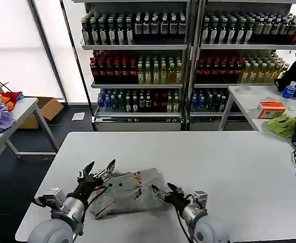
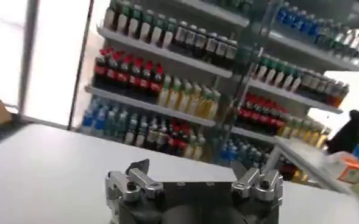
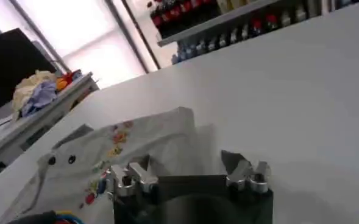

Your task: Fold and organize the clothes.

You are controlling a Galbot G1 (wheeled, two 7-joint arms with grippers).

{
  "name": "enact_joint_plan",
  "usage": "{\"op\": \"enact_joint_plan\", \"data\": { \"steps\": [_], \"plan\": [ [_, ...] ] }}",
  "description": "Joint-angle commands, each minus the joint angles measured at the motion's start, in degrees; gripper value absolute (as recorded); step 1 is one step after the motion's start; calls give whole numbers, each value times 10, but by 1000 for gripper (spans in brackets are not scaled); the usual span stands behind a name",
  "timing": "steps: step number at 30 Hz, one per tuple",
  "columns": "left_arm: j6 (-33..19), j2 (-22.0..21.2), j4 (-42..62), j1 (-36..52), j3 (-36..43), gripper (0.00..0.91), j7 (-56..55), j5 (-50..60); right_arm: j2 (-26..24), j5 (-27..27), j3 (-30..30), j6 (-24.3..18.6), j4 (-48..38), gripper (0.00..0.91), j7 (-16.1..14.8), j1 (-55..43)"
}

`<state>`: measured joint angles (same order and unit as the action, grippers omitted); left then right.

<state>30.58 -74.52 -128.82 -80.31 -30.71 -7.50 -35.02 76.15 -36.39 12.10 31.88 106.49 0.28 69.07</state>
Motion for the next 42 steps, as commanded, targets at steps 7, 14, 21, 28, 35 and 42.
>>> {"op": "enact_joint_plan", "data": {
  "steps": [7, 14, 21, 28, 35, 42],
  "plan": [
    [-6, -5, 19, -6, -37, 907, 31, 67, 3, -47, -26, 12, -29, 0, -3, -34],
    [-6, -3, 31, 1, -25, 907, 31, 58, -67, -73, 106, 12, 52, 0, -46, 37],
    [-7, -1, 44, 7, -17, 907, 28, 48, -132, -46, 238, 14, 55, 0, -60, 89],
    [-6, -3, 43, 12, 4, 907, 23, 44, -140, 49, 247, 14, 64, 907, -55, 118],
    [-4, -8, 42, 20, 2, 907, 13, 17, -124, 45, 281, -1, 120, 907, -24, 148],
    [-4, -1, 35, 16, -2, 907, 14, 11, -119, 80, 269, -25, 168, 907, -17, 142]
  ]
}}
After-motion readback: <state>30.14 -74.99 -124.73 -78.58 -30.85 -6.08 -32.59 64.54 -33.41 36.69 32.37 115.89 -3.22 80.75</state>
